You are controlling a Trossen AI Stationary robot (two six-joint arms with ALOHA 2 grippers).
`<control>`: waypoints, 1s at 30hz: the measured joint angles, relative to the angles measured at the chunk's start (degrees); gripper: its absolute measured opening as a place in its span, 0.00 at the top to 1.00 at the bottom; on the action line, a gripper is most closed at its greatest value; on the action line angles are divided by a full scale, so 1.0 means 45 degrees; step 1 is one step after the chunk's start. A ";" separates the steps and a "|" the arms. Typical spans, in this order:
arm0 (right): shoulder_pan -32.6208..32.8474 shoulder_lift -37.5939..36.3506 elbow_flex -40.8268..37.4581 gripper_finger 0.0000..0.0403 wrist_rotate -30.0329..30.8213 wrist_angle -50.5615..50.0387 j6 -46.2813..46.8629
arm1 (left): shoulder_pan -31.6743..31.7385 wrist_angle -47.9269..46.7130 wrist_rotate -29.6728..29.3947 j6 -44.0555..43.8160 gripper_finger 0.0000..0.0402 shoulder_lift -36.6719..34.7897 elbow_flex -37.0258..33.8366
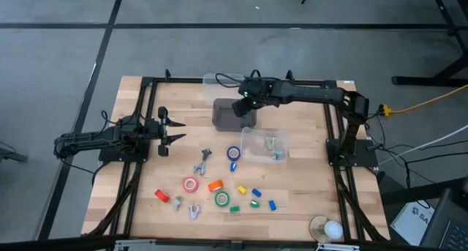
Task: Pick and place Stapler, Stapler remover, tape
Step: Put the blue stapler into the black bin, then adjust the bottom transparent bin
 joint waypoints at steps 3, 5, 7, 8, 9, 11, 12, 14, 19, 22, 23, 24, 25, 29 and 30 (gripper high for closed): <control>-0.0054 0.0005 -0.0898 0.80 -0.0144 0.0975 0.0004 | -0.0001 0.0000 0.0000 0.0002 0.58 0.0005 -0.0003; -0.0049 0.0005 -0.1397 0.80 -0.0144 0.1819 -0.0002 | -0.0003 0.0000 0.0000 0.0000 0.58 0.0000 -0.0005; -0.0049 0.0005 -0.1782 0.80 -0.0139 0.2333 -0.0041 | -0.0001 0.0000 0.0000 0.0000 0.58 0.0004 -0.0004; -0.0049 0.0005 -0.1944 0.80 -0.0139 0.2533 -0.0044 | 0.0000 0.0000 0.0000 0.0000 0.58 0.0000 0.0000; -0.0049 0.0005 -0.2098 0.80 -0.0139 0.2767 -0.0076 | -0.0004 0.0000 0.0000 0.0000 0.58 0.0005 -0.0005; -0.0049 0.0005 -0.2261 0.80 -0.0129 0.3014 -0.0311 | -0.0003 0.0000 0.0000 0.0002 0.58 0.0003 -0.0002; -0.0049 0.0005 -0.2268 0.80 -0.0129 0.3010 -0.0343 | -0.0005 0.0000 0.0000 0.0000 0.58 0.0003 -0.0002; -0.0049 0.0005 -0.2214 0.78 -0.0114 0.2966 -0.0436 | 0.0000 0.0000 0.0000 0.0000 0.58 0.0000 -0.0005; -0.0049 0.0005 -0.2006 0.66 -0.0095 0.2862 -0.0817 | -0.0005 0.0000 0.0000 0.0003 0.58 0.0003 -0.0005; -0.0049 0.0005 -0.2006 0.59 -0.0001 0.2864 -0.0949 | -0.0001 0.0000 0.0000 0.0000 0.58 0.0001 -0.0003; -0.0049 0.0005 -0.2006 0.57 0.0002 0.2865 -0.0944 | 0.0000 0.0000 0.0000 0.0000 0.58 0.0000 0.0000; -0.0049 0.0005 -0.2006 0.55 0.0002 0.2864 -0.0944 | 0.0000 0.0000 0.0000 0.0000 0.58 0.0000 0.0000; -0.0049 0.0005 -0.2006 0.53 0.0002 0.2859 -0.0944 | -0.0005 0.0000 0.0000 0.0000 0.58 0.0000 0.0000; -0.0041 -0.0178 -0.2006 0.50 0.0000 0.2643 -0.0868 | -0.0005 0.0000 0.0000 0.0001 0.58 0.0004 -0.0004; 0.0007 -0.0290 -0.2006 0.51 -0.0003 0.2548 -0.0768 | -0.0004 0.0000 0.0000 0.0003 0.58 0.0004 -0.0004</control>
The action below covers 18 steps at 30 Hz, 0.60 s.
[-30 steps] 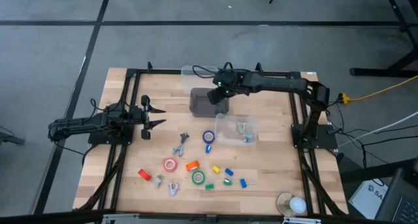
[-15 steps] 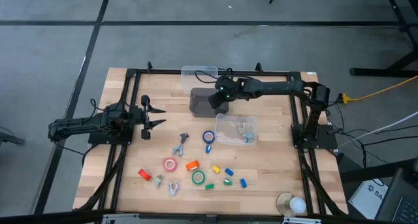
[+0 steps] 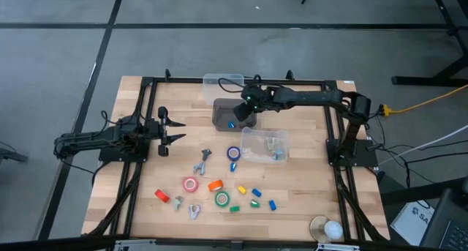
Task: Pick and place Stapler, Stapler remover, tape
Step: Adjust the bottom transparent bin
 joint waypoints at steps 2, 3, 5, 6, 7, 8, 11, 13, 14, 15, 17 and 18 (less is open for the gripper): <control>0.0156 -0.0200 0.0024 0.54 0.0008 -0.0080 0.0127 | -0.0001 0.0000 0.0000 -0.0003 0.58 0.0000 0.0003; 0.0266 -0.0261 0.0024 0.56 0.0010 -0.0202 0.0148 | 0.0003 0.0000 0.0000 -0.0003 0.58 0.0000 0.0003; 0.0539 -0.0362 0.0024 0.63 0.0000 -0.0461 0.0144 | -0.0001 0.0000 0.0000 -0.0003 0.58 0.0001 -0.0001; 0.0706 -0.0391 0.0024 0.67 0.0005 -0.0624 0.0149 | -0.0001 0.0000 0.0000 0.0001 0.58 -0.0004 -0.0001; 0.0872 -0.0414 0.0024 0.72 0.0000 -0.0688 0.0154 | 0.0003 -0.0004 0.0000 -0.0003 0.58 -0.0002 0.0001; 0.1071 -0.0441 0.0024 0.77 0.0000 -0.0795 0.0154 | 0.0004 0.0000 0.0000 -0.0003 0.58 -0.0002 0.0000; 0.1732 -0.0463 0.0024 0.93 0.0002 -0.1215 0.0163 | 0.0000 0.0000 0.0000 0.0001 0.58 -0.0002 0.0000; 0.2265 -0.0463 0.0024 0.98 0.0005 -0.1492 0.0185 | 0.0001 0.0000 0.0000 -0.0001 0.58 -0.0004 -0.0001; 0.2526 -0.0463 0.0024 0.98 0.0001 -0.1625 0.0332 | 0.0001 0.0000 0.0000 -0.0001 0.58 0.0001 0.0001; 0.2768 -0.0463 0.0024 0.97 0.0006 -0.1792 0.0568 | 0.0000 0.0000 0.0000 -0.0003 0.58 0.0001 0.0004; 0.3243 -0.0468 0.0024 0.95 0.0097 -0.2107 0.1235 | 0.0003 0.0000 0.0000 -0.0003 0.58 -0.0002 0.0000; 0.3478 -0.0468 0.0024 0.94 0.0172 -0.2238 0.1550 | 0.0001 0.0000 0.0000 0.0000 0.58 0.0001 -0.0001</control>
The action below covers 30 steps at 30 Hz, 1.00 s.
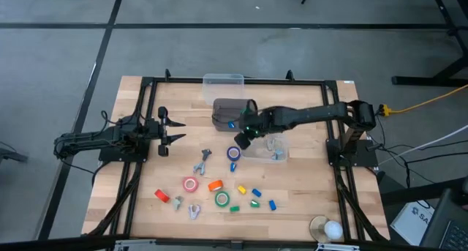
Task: Pick and place Stapler, Stapler remover, tape
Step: Adjust the bottom transparent bin
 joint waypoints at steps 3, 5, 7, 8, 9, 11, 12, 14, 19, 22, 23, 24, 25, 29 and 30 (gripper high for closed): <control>0.0758 -0.0005 0.0000 0.96 0.0086 -0.0365 0.0801 | -0.0001 0.0000 0.0000 -0.0003 0.58 0.0000 0.0005; 0.1357 -0.0005 0.0000 0.98 0.0076 -0.0638 0.1333 | 0.0000 0.0000 0.0000 0.0000 0.58 -0.0003 0.0000; 0.1985 -0.0005 0.0000 0.99 0.0071 -0.0894 0.1833 | 0.0003 0.0000 0.0000 -0.0002 0.58 0.0000 0.0002; 0.2288 -0.0005 0.0000 0.98 0.0073 -0.1034 0.2161 | -0.0001 0.0000 0.0000 0.0001 0.58 -0.0005 0.0000; 0.2600 -0.0005 0.0000 0.98 0.0103 -0.1181 0.2529 | 0.0003 0.0000 0.0000 -0.0003 0.58 -0.0005 0.0005; 0.3180 -0.0005 0.0000 0.97 0.0164 -0.1381 0.3393 | 0.0001 0.0000 0.0000 -0.0003 0.58 -0.0002 0.0002; 0.3472 -0.0005 0.0000 0.96 0.0213 -0.1456 0.3813 | -0.0001 0.0000 0.0000 -0.0003 0.58 -0.0005 0.0000; 0.4016 -0.0014 0.0000 0.97 0.0217 -0.1543 0.4651 | 0.0003 0.0000 0.0000 -0.0003 0.58 -0.0004 0.0004; 0.5162 -0.0015 0.0000 0.99 0.0212 -0.1593 0.7388 | 0.0000 0.0000 0.0000 -0.0002 0.58 -0.0004 0.0001; 0.5668 -0.0015 0.0000 0.98 0.0171 -0.1589 0.9049 | 0.0001 0.0000 0.0000 -0.0001 0.58 0.0000 0.0002; 0.5819 -0.0015 0.0000 0.97 0.0149 -0.1581 0.9537 | 0.0003 0.0000 0.0000 -0.0003 0.58 -0.0005 0.0000; 0.5963 -0.0015 0.0000 0.96 0.0096 -0.1561 0.9959 | 0.0000 0.0000 0.0000 -0.0003 0.58 -0.0003 0.0001; 0.6105 -0.0015 0.0000 0.95 0.0024 -0.1541 1.0376 | 0.0002 0.0000 0.0000 -0.0002 0.58 -0.0001 0.0000; 0.6611 -0.0015 0.0000 0.94 -0.0561 -0.1541 1.2086 | -0.0001 0.0000 0.0000 -0.0001 0.58 -0.0002 0.0000; 0.6733 -0.0015 0.0000 0.94 -0.0669 -0.1542 1.2411 | -0.0001 0.0000 0.0000 -0.0003 0.58 0.0000 0.0000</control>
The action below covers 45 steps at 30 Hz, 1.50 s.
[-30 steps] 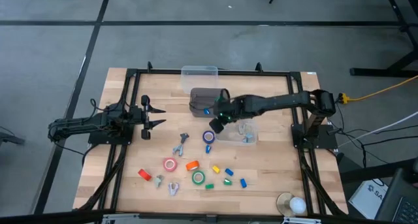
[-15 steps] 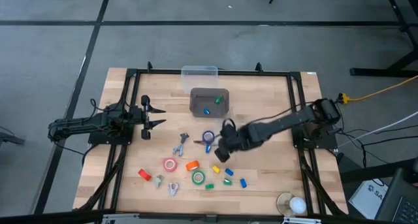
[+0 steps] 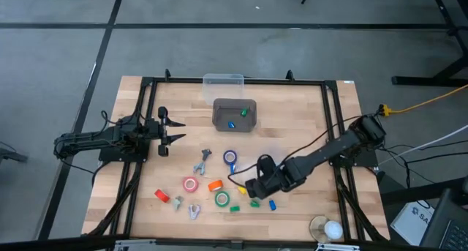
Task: Pick and place Stapler, Stapler remover, tape
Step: Adjust the bottom transparent bin
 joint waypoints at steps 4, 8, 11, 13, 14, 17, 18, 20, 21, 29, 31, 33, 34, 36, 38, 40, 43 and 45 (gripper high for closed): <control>0.0456 0.0000 0.0000 0.94 -0.0499 -0.0052 0.0483 | 0.0003 0.0000 0.0000 0.0000 0.58 -0.0002 0.0000; 0.0689 0.0000 -0.0005 0.95 0.0639 -0.0328 0.0459 | 0.0005 0.0000 0.0004 0.0001 0.58 -0.0004 0.0000; 0.0656 0.0000 -0.0005 0.95 0.0886 -0.0422 0.0205 | 0.0001 0.0000 0.0000 0.0000 0.58 -0.0001 0.0003; 0.0661 0.0000 -0.0005 0.95 0.0881 -0.0421 0.0128 | 0.0000 0.0000 0.0000 0.0000 0.58 -0.0001 0.0000; 0.0670 0.0000 -0.0005 0.95 0.0872 -0.0391 -0.0008 | 0.0005 0.0000 0.0000 0.0000 0.58 -0.0005 0.0000; 0.0734 0.0029 0.0408 0.95 0.0833 -0.0646 -0.1256 | 0.0003 0.0000 0.0000 0.0000 0.58 0.0000 0.0000; 0.0782 0.0026 0.0645 0.95 0.0844 -0.0658 -0.1730 | 0.0005 0.0000 0.0000 0.0000 0.58 0.0000 0.0000; 0.0926 0.0000 0.1022 0.95 0.1088 -0.0635 -0.2924 | 0.0004 0.0000 0.0003 0.0001 0.58 -0.0003 0.0000; 0.1056 0.0005 0.1157 0.95 0.1190 -0.0630 -0.3516 | 0.0001 0.0000 0.0000 0.0000 0.58 -0.0002 0.0002; 0.2026 0.0215 0.1331 0.95 0.1521 0.2054 -0.8636 | 0.0000 0.0000 0.0000 0.0000 0.58 -0.0005 0.0003; 0.2128 0.0484 0.1331 0.95 0.1605 0.2316 -0.9597 | 0.0005 -0.0006 0.0000 0.0000 0.58 -0.0004 0.0004; 0.2162 0.0827 0.1331 0.95 0.1588 0.2569 -1.0146 | 0.0005 0.0010 0.0000 0.0000 0.58 0.0000 0.0000; 0.2159 0.1008 0.1331 0.95 0.1521 0.2576 -1.0212 | 0.0000 0.0000 0.0005 0.0000 0.58 -0.0005 0.0005; 0.2131 0.1315 0.1326 0.95 0.1503 0.2584 -1.0178 | 0.0004 -0.0069 0.0000 0.0000 0.58 0.0000 0.0004; 0.2015 0.1497 0.1326 0.95 0.1503 0.2585 -1.0149 | 0.0002 -0.0033 0.0000 0.0000 0.58 0.0000 0.0004; 0.1881 0.1650 0.1326 0.95 0.1503 0.2514 -1.0103 | 0.0001 -0.0037 0.0000 0.0000 0.58 0.0000 0.0002; 0.1603 0.1789 0.1321 0.95 0.1506 0.2019 -0.9453 | 0.0002 -0.0025 0.0000 0.0000 0.58 0.0000 0.0002; 0.1378 0.1792 0.1326 0.95 0.1508 0.1579 -0.8880 | 0.0000 -0.0002 0.0000 0.0000 0.58 0.0000 0.0002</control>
